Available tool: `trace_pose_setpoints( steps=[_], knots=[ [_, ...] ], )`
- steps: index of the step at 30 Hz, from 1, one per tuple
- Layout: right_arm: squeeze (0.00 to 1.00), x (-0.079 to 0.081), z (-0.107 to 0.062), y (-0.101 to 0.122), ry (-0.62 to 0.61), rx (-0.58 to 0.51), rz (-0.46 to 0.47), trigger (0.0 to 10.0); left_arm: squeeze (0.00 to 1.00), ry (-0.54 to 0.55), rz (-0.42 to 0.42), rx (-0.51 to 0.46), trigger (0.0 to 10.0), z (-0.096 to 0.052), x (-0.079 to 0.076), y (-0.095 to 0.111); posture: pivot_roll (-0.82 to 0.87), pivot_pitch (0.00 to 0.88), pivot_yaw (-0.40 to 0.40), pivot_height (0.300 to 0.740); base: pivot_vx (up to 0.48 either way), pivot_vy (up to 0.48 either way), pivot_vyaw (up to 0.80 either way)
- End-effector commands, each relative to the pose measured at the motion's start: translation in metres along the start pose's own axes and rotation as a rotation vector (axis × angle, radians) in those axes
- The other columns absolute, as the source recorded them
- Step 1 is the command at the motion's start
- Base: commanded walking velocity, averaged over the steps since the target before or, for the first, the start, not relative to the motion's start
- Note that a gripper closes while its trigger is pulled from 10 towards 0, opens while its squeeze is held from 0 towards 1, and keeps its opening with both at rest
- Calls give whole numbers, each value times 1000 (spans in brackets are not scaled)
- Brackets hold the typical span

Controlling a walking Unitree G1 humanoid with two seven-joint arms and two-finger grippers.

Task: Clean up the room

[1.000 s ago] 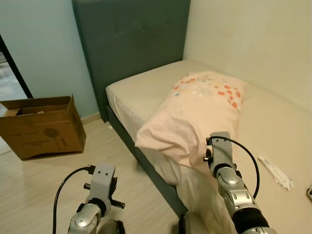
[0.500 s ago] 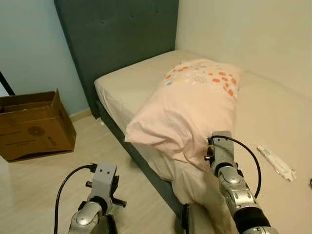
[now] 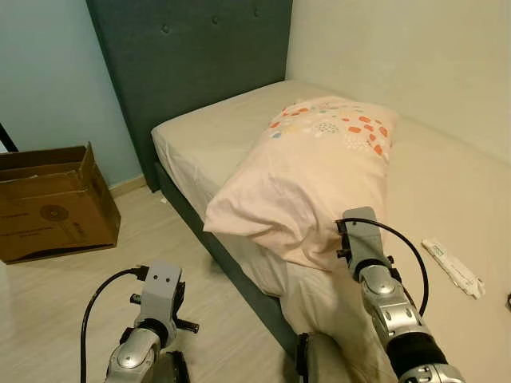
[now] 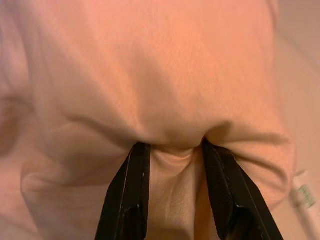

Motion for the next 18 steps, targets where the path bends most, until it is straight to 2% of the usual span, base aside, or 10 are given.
trace_pose_setpoints(
  steps=[1, 3, 5, 6, 8, 9, 10, 12, 16, 18],
  knots=[
    [0, -7, 1, 8, -26, -23, -55, 10000, 0, 19, 11, -6, 10000, -4, 9, -1, -44, 86, -64, 528, 0, 0, 0],
    [0, -20, 2, 12, -72, -23, -117, 10000, 0, -1, 13, -35, 10000, -6, 10, 5, -45, 88, -77, 528, 0, 0, 0],
    [0, -48, -3, 6, -178, 25, -146, 10000, 0, -64, 19, -61, 10000, -10, 5, 12, -42, 90, -93, 528, 0, 0, 0],
    [0, -48, -3, 6, -178, 25, -146, 10000, 0, -64, 19, -61, 10000, -10, 5, 12, -42, 90, -93, 528, 0, 0, 0],
    [0, -69, -13, -12, -242, 105, -114, 10000, 0, -130, 28, -64, 10000, -15, -2, 16, -42, 95, -100, 528, 0, 0, 0],
    [0, -69, -13, -12, -242, 105, -114, 10000, 0, -130, 28, -64, 10000, -15, -2, 16, -42, 95, -100, 528, 0, 0, 0],
    [0, -81, -19, -26, -255, 164, -115, 10000, 0, -186, 42, -51, 10000, -20, -9, 15, -50, 98, -98, 528, 0, 0, 0],
    [0, -84, -20, -30, -255, 183, -128, 10000, 0, -209, 49, -44, 10000, -22, -12, 14, -50, 98, -98, 528, 0, 0, 0],
    [0, -76, -21, -31, -112, 228, -117, 10000, 0, -271, 75, -12, 10000, -26, -19, 8, -58, 98, -91, 528, 0, 0, 0],
    [0, -39, -27, -27, 202, 243, -50, 10000, 0, -309, 91, -7, 10000, -26, -25, 7, -63, 98, -86, 528, 0, 0, 0]
  ],
)
Point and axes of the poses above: a point about 5 cm out from each wrist's last joint towards the gripper, its own z axis pointing out of the wrist towards the gripper, its own y axis along the axis of the wrist's last joint, x = y × z, the point moved 3 cm from there along z, pointing out of the wrist towards the gripper, and after that the axes turned 12 degrees about -z, right-handed, at the moved point
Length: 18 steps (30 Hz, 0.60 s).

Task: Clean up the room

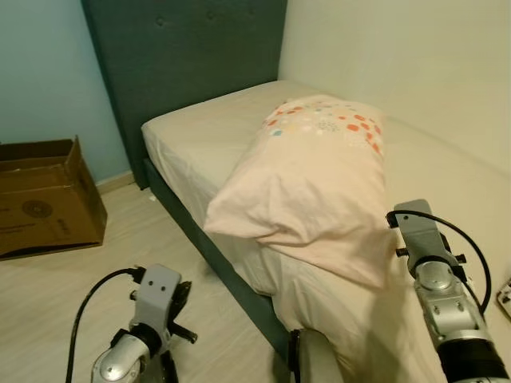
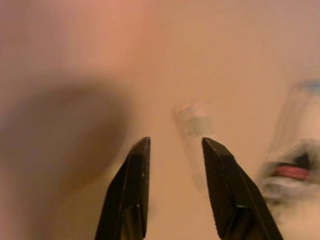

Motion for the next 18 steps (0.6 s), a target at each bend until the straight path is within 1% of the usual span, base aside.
trace_pose_setpoints(
  steps=[1, 2, 3, 4, 5, 6, 7, 8, 9, 10, 11, 12, 15, 16, 17, 18],
  knots=[
    [0, 22, -4, 3, 145, -5, 18, 10000, 0, -20, 23, 23, 10000, -2, -1, -3, -63, 98, -86, 528, 0, 0, 0],
    [0, 33, -9, 7, 240, -18, 31, 10000, 0, -32, 28, 22, 10000, -2, -2, -3, -63, 98, -86, 528, 0, 0, 0],
    [0, 32, -8, 11, 232, -23, 23, 10000, 0, -43, 36, 12, 10000, 0, -5, -1, -63, 98, -83, 528, 0, 0, 0],
    [0, 26, -8, 13, 194, -22, 16, 10000, 0, -50, 40, 6, 10000, 1, -7, 1, -63, 98, -83, 528, 0, 0, 0],
    [0, 26, -8, 13, 194, -22, 16, 10000, 0, -50, 40, 6, 10000, 1, -7, 1, -63, 98, -83, 528, 0, 0, 0],
    [0, 10, -1, 14, 78, -18, -12, 10000, 0, -46, 43, -18, 10000, 4, -8, 7, -73, 98, -73, 528, 0, 0, 0],
    [0, 10, -1, 14, 78, -18, -12, 10000, 0, -46, 43, -18, 10000, 4, -8, 7, -73, 98, -73, 528, 0, 0, 0],
    [1000, -7, 6, 16, -36, -24, -68, 10000, 0, -39, 45, -47, 10000, 7, -9, 13, -73, 100, -69, 528, 0, 0, 0],
    [1000, -19, 12, 18, -113, -33, -145, 10000, 0, -44, 42, -74, 10000, 10, -12, 20, -72, 105, -64, 528, 0, 0, 0],
    [1000, -27, 15, 21, -155, -41, -200, 10000, 0, -49, 40, -92, 10000, 11, -13, 25, -72, 111, -60, 528, 0, 0, 0],
    [1000, -31, 19, 21, -173, -37, -251, 10000, 0, -64, 35, -103, 10000, 13, -16, 30, -70, 122, -56, 528, 0, 0, 0],
    [1000, -33, 22, 21, -178, -31, -278, 10000, 0, -75, 32, -109, 10000, 13, -18, 32, -70, 122, -56, 528, 0, 0, 0],
    [1000, -34, 30, 14, -146, 22, -419, 10000, 0, -124, 43, -109, 10000, 14, -26, 37, -53, 161, -50, 528, 0, 0, 0],
    [1000, -34, 30, 14, -146, 22, -419, 10000, 0, -124, 43, -109, 10000, 14, -26, 37, -53, 161, -50, 528, 0, 0, 0],
    [1000, -34, 33, 9, -130, 49, -454, 10000, 0, -143, 50, -111, 10000, 13, -30, 40, -48, 172, -48, 528, 0, 0, 0],
    [1000, -34, 34, 8, -127, 54, -454, 10000, 0, -148, 52, -112, 10000, 13, -30, 41, -48, 172, -48, 528, 0, 0, 0]
  ],
)
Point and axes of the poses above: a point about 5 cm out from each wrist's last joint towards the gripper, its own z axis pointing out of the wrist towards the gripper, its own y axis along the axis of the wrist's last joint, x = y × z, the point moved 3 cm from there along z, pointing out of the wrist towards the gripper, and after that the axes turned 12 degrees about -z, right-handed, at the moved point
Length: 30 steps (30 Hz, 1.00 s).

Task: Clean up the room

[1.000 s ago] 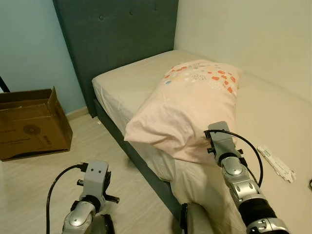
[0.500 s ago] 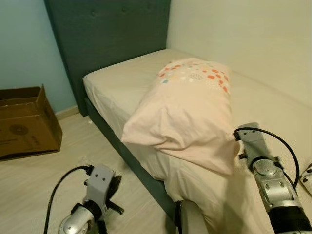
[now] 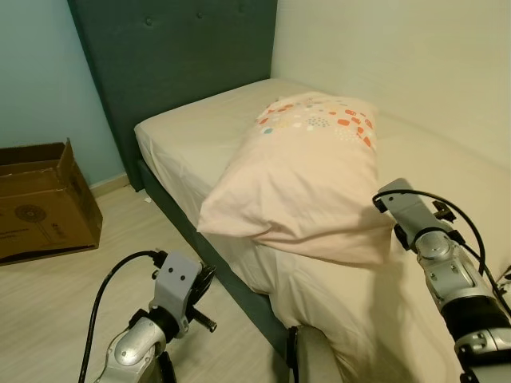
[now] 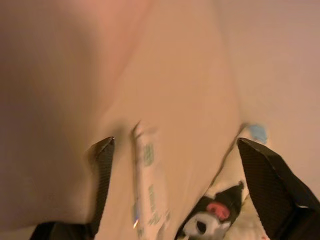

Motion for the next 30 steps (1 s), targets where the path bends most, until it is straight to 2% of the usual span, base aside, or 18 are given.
trace_pose_setpoints(
  steps=[1, 3, 4, 7, 11, 13, 15, 17, 21, 25, 27, 30],
  knots=[
    [1000, 2, 2, -2, 12, 3, -27, 10000, 0, -16, -7, 16, 10000, -2, -4, -2, -48, 172, -48, 528, 0, 0, 0],
    [1000, 11, 5, -8, 59, 27, -24, 10000, 0, -18, 19, -29, 10000, -2, -4, 13, -20, 226, -35, 528, 0, 0, 0],
    [1000, 11, 5, -8, 59, 27, -24, 10000, 0, -18, 19, -29, 10000, -2, -4, 13, -20, 226, -35, 528, 0, 0, 0],
    [1000, 15, 8, -14, 81, 51, -67, 10000, 0, -65, 12, -87, 10000, -3, -11, 36, 9, 254, -32, 528, 0, 0, 0],
    [1000, 14, 9, -15, 77, 55, -82, 10000, 0, -95, 12, -96, 10000, -3, -15, 42, 23, 268, -33, 528, 0, 0, 0],
    [1000, 12, 10, -17, 71, 62, -92, 10000, 0, -123, 4, -110, 10000, -4, -21, 48, 38, 289, -30, 528, 0, 0, 0],
    [1000, 10, 11, -21, 66, 76, -121, 10000, 0, -176, -18, -141, 10000, -2, -33, 58, 61, 322, -29, 528, 0, 0, 0],
    [1000, 7, 11, -25, 48, 87, -170, 10000, 0, -213, -35, -156, 10000, 0, -41, 65, 71, 342, -24, 528, 0, 0, 0],
    [1000, 5, 11, -30, 42, 101, -192, 10000, 0, -231, -34, -156, 10000, 0, -45, 67, 77, 352, -21, 528, 0, 0, 0],
    [1000, -7, 10, -48, -2, 149, -210, 10000, 0, -246, -29, -149, 10000, -4, -45, 73, 97, 377, -4, 528, 0, 0, 0],
    [1000, -8, 10, -49, -6, 152, -208, 10000, 0, -246, -30, -149, 10000, -4, -45, 75, 97, 377, -4, 528, 0, 0, 0],
    [1000, -25, 9, -56, -77, 178, -217, 10000, 0, -253, -23, -150, 10000, -5, -43, 81, 118, 388, 10, 528, 0, 0, 0]
  ],
)
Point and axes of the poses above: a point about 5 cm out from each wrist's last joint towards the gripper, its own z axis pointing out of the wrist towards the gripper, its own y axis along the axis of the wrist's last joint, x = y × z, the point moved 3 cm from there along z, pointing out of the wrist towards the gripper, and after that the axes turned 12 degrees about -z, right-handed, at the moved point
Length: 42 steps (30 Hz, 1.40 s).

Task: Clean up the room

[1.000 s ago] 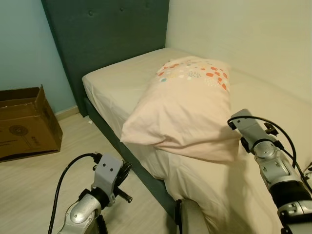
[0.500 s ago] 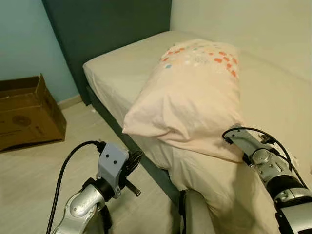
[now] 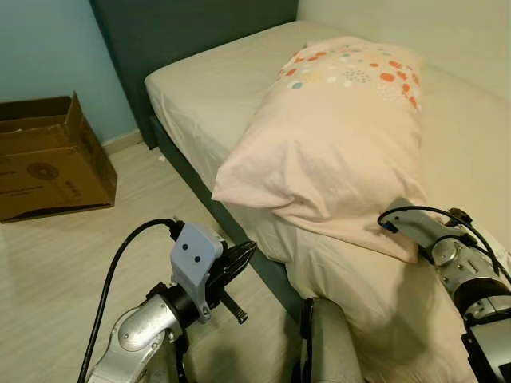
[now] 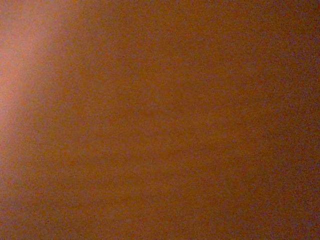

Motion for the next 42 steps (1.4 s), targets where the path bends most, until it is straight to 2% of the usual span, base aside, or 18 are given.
trace_pose_setpoints(
  steps=[1, 3, 6, 7, 8, 9, 10, 11, 17, 20, 30, 35, 36, 40, 41, 42],
  knots=[
    [1000, 5, -1, -19, 16, 63, -14, 10000, 0, -12, 2, 16, 10000, -4, -1, 1, 118, 388, 10, 528, 0, 0, 0],
    [1000, -3, 0, -30, -20, 92, -12, 10000, 0, -9, 5, 19, 10000, -5, 3, 3, 121, 391, 14, 528, 0, 0, 0],
    [1000, -4, 0, -32, -27, 99, -11, 10000, 0, -8, 5, 20, 10000, -5, 3, 4, 121, 391, 14, 528, 0, 0, 0],
    [655, -10, -1, -40, -54, 121, -5, 10000, 0, 0, 12, 19, 10000, -5, 7, 5, 124, 391, 21, 528, 0, 0, 0],
    [518, -15, -1, -47, -77, 140, 0, 10000, 0, 8, 17, 18, 10000, -6, 9, 6, 124, 391, 21, 528, 0, 0, 0],
    [243, -20, -2, -55, -100, 161, 12, 10000, 0, 12, 22, 19, 10000, -6, 11, 8, 129, 391, 25, 528, 0, 0, 0],
    [243, -20, -2, -55, -100, 161, 12, 10000, 0, 12, 22, 19, 10000, -6, 11, 8, 129, 391, 25, 528, 0, 0, 0],
    [39, -24, -3, -63, -117, 181, 21, 10000, 0, 15, 25, 21, 10000, -7, 12, 10, 131, 393, 26, 528, 0, 0, 0],
    [0, -32, -5, -79, -146, 228, 49, 10000, 0, 20, 27, 22, 10000, -8, 16, 14, 133, 394, 32, 528, 0, 0, 0],
    [0, -38, -9, -98, -156, 275, 57, 10000, 0, 12, 29, 23, 10000, -9, 16, 17, 134, 392, 33, 528, 0, 0, 0],
    [0, -36, -16, -126, -153, 345, 97, 10000, 0, 4, 21, 37, 10000, -10, 13, 15, 144, 397, 42, 528, 0, 0, 0],
    [0, -32, -17, -130, -135, 349, 115, 10000, 0, -1, 26, 55, 10000, -11, 13, 13, 147, 398, 47, 528, 0, 0, 0],
    [0, -29, -17, -132, -127, 353, 142, 3882, 0, -3, 28, 62, 10000, -11, 12, 12, 147, 398, 48, 528, 0, 0, 0],
    [0, -27, -18, -134, -120, 358, 174, 3882, 0, -5, 30, 67, 10000, -11, 12, 11, 148, 397, 49, 528, 0, 0, 0],
    [0, -24, -18, -135, -114, 359, 199, 0, 0, -2, 31, 69, 10000, -11, 13, 11, 149, 398, 51, 528, 0, 0, 0],
    [0, -24, -18, -135, -114, 359, 199, 0, 0, -2, 31, 69, 10000, -11, 13, 11, 149, 398, 51, 528, 0, 0, 0]
  ],
)
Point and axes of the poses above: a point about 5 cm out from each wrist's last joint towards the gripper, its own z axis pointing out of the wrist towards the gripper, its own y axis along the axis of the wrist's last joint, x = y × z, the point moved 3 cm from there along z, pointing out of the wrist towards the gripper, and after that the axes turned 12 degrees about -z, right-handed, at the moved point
